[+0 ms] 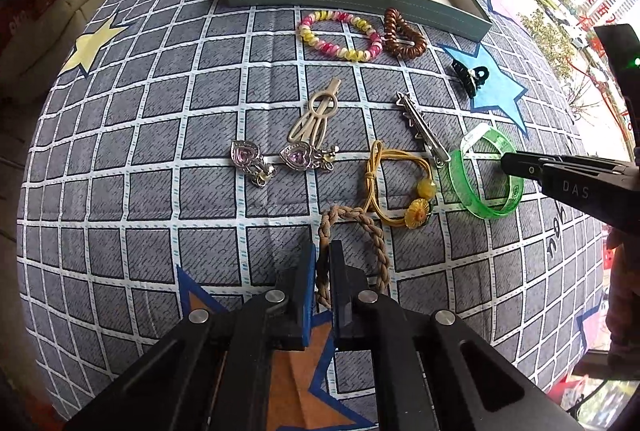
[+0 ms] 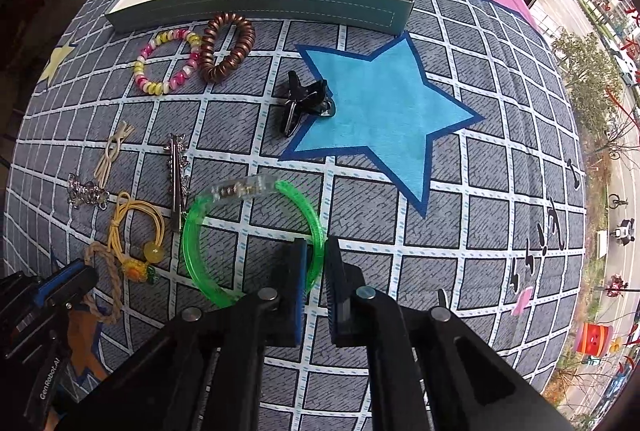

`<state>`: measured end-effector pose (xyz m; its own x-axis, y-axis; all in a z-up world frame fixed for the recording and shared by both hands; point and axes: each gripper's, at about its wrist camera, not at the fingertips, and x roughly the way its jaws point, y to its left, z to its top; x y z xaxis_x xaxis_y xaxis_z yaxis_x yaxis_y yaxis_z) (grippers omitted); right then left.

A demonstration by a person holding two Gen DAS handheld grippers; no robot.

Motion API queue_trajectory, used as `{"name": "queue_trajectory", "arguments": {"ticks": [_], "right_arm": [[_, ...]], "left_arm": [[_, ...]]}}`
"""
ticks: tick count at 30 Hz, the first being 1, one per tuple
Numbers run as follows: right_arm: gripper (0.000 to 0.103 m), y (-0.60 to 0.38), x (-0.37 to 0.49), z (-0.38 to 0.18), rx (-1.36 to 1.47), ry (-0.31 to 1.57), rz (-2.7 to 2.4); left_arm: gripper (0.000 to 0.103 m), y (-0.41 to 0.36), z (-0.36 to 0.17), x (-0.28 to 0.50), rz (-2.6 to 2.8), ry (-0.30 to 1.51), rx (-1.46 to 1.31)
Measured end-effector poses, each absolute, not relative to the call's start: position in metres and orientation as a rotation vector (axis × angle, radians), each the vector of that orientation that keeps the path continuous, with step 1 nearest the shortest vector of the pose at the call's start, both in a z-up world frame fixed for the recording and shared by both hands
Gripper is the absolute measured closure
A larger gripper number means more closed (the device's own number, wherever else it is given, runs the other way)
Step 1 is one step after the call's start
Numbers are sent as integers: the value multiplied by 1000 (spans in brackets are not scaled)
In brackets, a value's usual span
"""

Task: Organize jewelry
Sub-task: 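Carry both bracelets into the white tray and open both tools to release them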

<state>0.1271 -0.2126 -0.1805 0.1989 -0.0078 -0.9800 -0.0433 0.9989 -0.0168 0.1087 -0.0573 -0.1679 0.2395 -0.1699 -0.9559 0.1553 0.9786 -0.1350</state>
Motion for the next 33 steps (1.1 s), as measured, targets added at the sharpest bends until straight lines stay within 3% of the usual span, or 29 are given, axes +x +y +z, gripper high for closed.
{"name": "queue_trajectory", "arguments": {"ticks": [12,22,33], "right_arm": [[96,-241,131,-136,93,1320,89],[96,-258,194,-88,152,1236,122],[96,-263,277,-102,174,1211,111]], "left_arm": [[84,-33,-121,123,-251,1226,-87],[84,-28,-81,193,-266,1117,-109],[84,-29,-91,276,-216,1076,-109]]}}
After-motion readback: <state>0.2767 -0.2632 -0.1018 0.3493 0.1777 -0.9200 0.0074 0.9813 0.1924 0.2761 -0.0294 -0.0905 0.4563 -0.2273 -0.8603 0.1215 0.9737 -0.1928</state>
